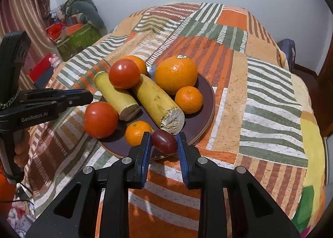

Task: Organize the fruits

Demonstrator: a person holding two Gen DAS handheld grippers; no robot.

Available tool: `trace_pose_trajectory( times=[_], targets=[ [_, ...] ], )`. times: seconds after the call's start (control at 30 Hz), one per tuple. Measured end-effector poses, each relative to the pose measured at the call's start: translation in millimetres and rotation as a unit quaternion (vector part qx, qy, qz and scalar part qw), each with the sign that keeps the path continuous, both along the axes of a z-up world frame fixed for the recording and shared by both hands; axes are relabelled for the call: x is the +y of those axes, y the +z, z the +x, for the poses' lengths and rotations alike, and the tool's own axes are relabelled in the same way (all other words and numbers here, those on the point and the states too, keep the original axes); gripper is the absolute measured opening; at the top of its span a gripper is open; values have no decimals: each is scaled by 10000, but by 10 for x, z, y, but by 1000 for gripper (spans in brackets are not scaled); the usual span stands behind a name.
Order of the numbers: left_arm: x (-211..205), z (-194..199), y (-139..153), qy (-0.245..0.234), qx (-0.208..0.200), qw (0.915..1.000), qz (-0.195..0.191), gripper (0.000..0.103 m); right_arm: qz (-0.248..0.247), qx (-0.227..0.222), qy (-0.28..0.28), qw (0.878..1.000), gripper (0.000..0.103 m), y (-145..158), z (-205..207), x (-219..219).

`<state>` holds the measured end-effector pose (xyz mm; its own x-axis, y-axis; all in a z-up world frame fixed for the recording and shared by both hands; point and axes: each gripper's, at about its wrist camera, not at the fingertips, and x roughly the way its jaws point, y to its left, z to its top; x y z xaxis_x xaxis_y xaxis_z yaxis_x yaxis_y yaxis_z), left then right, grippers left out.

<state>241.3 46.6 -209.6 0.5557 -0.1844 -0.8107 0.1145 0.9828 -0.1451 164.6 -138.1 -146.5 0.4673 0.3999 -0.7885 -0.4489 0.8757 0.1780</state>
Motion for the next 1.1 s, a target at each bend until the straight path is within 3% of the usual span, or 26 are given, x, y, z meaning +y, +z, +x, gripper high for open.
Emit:
trace_pose_trajectory(
  times=[0.4, 0.53, 0.63, 0.87, 1.1],
  targets=[
    [-43, 91, -84, -96, 81, 9999, -75, 21, 40, 130, 25, 9999, 23, -69, 65, 33],
    [-17, 88, -75, -10, 83, 9999, -129, 33, 43, 180, 16, 9998, 26, -60, 75, 36],
    [11, 39, 12, 28, -20, 9999, -161, 34, 48, 124, -22, 9999, 31, -11, 54, 18],
    [40, -201, 437, 191, -600, 9980, -105, 34, 145, -246, -174, 9994, 31, 281, -42, -70],
    [-34, -654, 1094, 370, -1553, 9871, 84, 34, 453, -1019, -364, 9931, 31, 897, -301, -228]
  ],
)
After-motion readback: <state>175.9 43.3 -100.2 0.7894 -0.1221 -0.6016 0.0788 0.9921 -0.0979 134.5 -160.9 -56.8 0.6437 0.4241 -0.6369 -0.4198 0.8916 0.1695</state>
